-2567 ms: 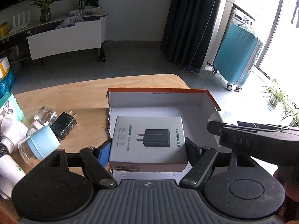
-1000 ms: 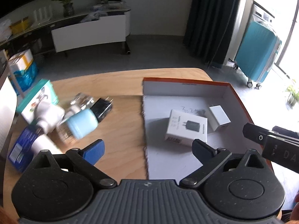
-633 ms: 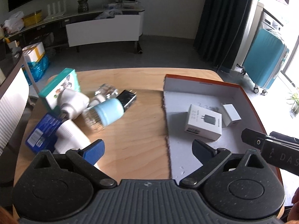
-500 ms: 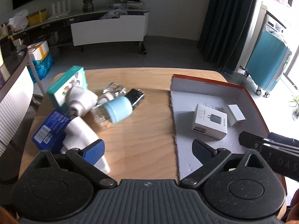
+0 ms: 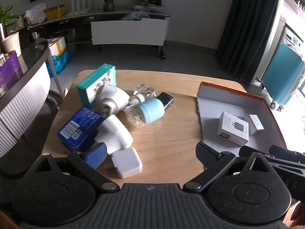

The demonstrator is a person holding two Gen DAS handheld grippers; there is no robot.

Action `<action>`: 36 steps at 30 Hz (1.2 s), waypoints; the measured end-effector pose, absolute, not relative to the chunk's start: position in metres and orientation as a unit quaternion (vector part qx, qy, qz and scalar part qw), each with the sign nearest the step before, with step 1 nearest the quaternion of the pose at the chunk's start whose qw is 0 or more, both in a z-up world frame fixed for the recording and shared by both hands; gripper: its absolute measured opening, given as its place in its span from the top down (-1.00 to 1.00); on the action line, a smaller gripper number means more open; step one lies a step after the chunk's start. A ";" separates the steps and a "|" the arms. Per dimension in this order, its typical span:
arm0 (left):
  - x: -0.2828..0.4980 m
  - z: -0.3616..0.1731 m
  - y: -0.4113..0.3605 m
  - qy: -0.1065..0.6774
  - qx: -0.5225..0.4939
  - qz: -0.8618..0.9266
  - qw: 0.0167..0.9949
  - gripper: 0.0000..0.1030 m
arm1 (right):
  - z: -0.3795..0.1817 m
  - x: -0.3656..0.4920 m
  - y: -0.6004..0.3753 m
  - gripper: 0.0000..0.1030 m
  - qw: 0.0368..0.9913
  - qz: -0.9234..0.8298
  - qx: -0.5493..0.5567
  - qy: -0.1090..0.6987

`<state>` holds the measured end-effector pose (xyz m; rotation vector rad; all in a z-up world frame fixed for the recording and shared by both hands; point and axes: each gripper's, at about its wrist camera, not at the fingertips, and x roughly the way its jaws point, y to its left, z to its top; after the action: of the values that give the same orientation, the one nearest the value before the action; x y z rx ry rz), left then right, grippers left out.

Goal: Organize rigid objects
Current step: 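Move both tools back toward the remaining items on the table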

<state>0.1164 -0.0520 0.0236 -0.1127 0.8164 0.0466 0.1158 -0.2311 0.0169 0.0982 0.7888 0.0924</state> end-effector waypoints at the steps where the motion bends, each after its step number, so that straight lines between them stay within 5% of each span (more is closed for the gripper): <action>1: 0.115 0.024 -0.049 0.395 -0.055 0.025 0.917 -0.98 | 0.017 0.116 -0.225 -0.68 0.920 0.051 0.047 0.385; 36: 0.092 -0.001 0.031 0.409 -0.098 0.067 0.905 -0.98 | -0.010 0.115 -0.153 -0.68 0.900 0.133 0.014 0.415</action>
<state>0.0923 0.0308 -0.0010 -0.2029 0.8460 0.1382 0.1154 -0.1534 -0.0101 0.0290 0.8579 0.2762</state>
